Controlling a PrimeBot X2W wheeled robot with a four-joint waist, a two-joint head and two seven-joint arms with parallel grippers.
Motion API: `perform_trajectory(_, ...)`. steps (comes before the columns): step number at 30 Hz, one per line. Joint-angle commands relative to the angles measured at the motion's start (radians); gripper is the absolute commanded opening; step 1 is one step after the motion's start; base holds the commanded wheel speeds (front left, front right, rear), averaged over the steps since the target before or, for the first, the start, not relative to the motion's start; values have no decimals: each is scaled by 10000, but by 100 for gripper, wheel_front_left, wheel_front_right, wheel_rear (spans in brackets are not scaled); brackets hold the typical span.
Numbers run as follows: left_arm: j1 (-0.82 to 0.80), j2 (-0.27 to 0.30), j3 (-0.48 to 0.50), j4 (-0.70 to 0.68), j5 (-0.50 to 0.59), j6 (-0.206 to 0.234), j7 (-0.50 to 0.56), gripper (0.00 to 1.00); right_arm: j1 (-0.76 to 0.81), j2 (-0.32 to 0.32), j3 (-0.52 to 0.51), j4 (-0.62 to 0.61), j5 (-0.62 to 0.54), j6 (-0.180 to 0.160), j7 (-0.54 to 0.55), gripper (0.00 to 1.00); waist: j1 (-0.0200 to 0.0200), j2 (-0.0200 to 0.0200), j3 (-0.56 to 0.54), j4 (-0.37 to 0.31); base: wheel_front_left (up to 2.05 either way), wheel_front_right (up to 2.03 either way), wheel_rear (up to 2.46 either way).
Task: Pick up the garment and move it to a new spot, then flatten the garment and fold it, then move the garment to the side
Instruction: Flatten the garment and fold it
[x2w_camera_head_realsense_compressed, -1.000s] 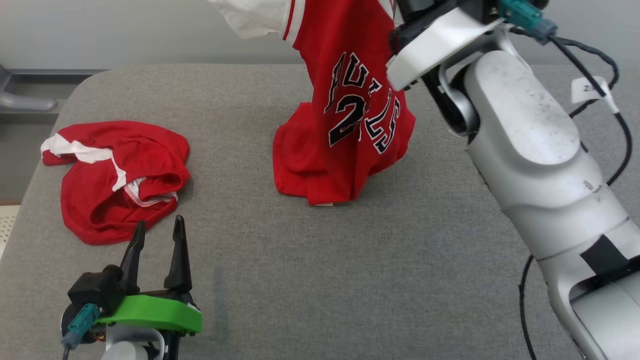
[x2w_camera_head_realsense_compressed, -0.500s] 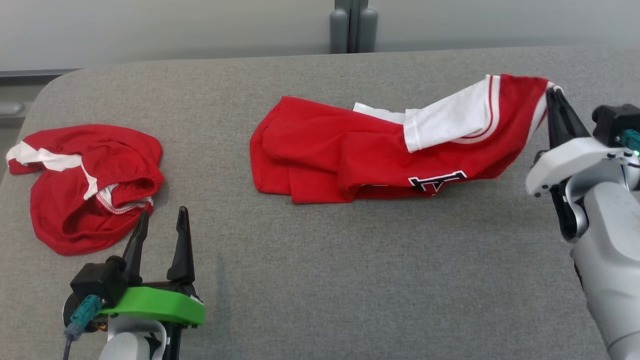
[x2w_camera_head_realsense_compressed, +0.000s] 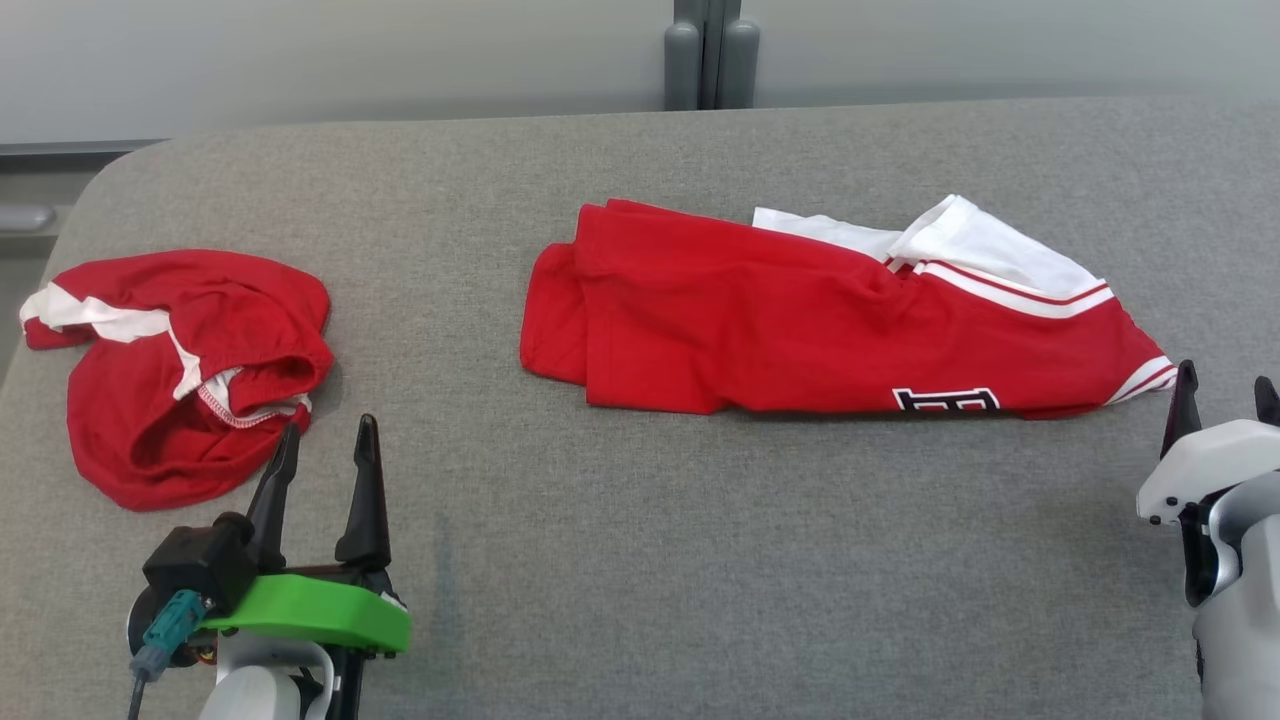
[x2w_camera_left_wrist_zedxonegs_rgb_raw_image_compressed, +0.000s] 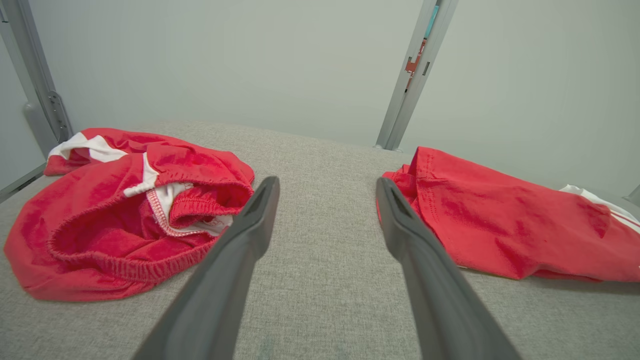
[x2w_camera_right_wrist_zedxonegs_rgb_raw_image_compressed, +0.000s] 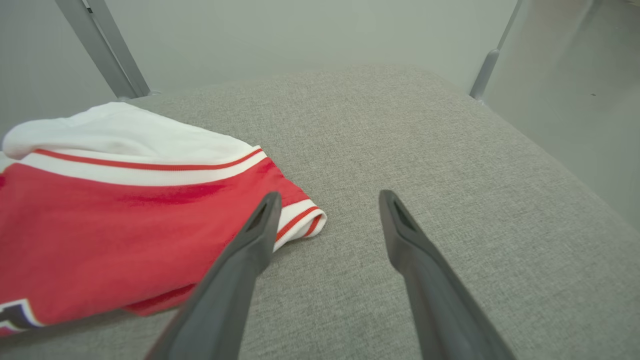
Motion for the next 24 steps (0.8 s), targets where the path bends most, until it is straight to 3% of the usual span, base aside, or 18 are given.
perform_trajectory(1, 99, -28, 51, 1, 38, 6, 5, 100, 66, 151, -150, -240, -140, -13, 147, 100, 0, -1, -59, -27, 0, 0, 0)
perform_trajectory(5, 177, -56, 84, -18, 40, -10, 3, 100, -336, 588, -104, -1059, -168, -13, 1222, 100, 0, -1, -93, -106, 0, 0, 0)
perform_trajectory(11, 34, -50, 89, -171, 70, -45, 3, 100, -1449, 740, 1113, -1741, 384, -13, 3585, 100, 0, -1, 238, -114, 0, 0, 0)
perform_trajectory(17, -345, -3, -49, -253, 140, -110, 5, 100, -2916, 443, 1797, -1226, 894, -13, 5521, 100, 0, -1, 882, 235, 0, 0, 0)
perform_trajectory(24, -749, -21, -27, -473, 192, -130, 3, 100, -4393, 436, 1744, -507, 704, -12, 6570, 100, 0, -1, 1719, 782, 0, 0, 0)
